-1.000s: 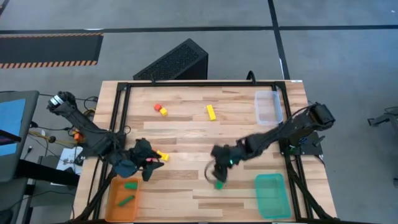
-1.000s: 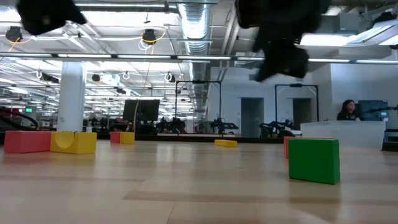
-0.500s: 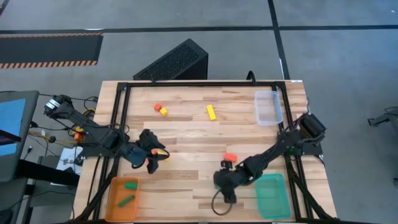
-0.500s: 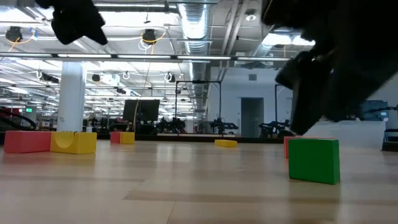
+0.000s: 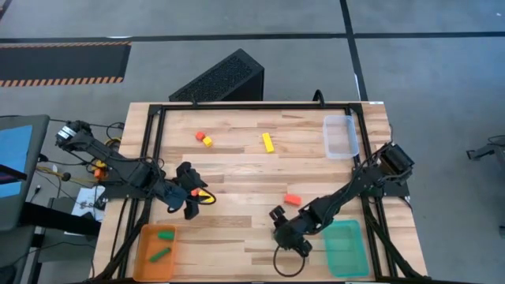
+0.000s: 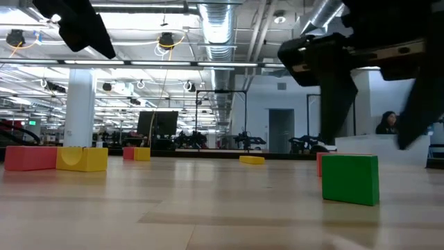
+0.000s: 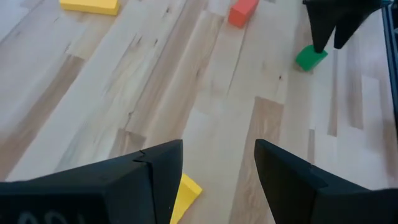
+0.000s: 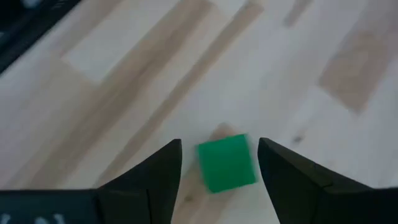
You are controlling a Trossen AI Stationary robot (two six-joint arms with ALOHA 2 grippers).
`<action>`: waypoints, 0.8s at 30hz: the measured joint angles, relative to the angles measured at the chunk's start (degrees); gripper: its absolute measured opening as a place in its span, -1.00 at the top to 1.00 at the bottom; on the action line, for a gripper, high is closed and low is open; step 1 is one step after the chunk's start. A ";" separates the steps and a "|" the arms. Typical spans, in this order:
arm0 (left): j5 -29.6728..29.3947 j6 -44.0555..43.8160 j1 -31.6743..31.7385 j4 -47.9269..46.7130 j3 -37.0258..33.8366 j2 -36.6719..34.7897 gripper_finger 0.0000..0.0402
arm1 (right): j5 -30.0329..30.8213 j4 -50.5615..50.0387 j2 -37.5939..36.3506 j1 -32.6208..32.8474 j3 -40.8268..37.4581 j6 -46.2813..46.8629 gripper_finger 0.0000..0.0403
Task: Sort & place blocks by color
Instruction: Put the green block into the orange bin
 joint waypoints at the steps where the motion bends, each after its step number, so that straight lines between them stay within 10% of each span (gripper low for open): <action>1: 0.02 -0.83 0.00 0.00 0.00 0.00 0.09 | -0.55 -0.53 0.00 -0.13 0.00 0.00 -0.17; 24: -4.77 -13.19 0.00 -0.22 0.00 0.02 0.09 | -12.61 1.77 2.69 -5.81 -1.54 -11.13 -0.31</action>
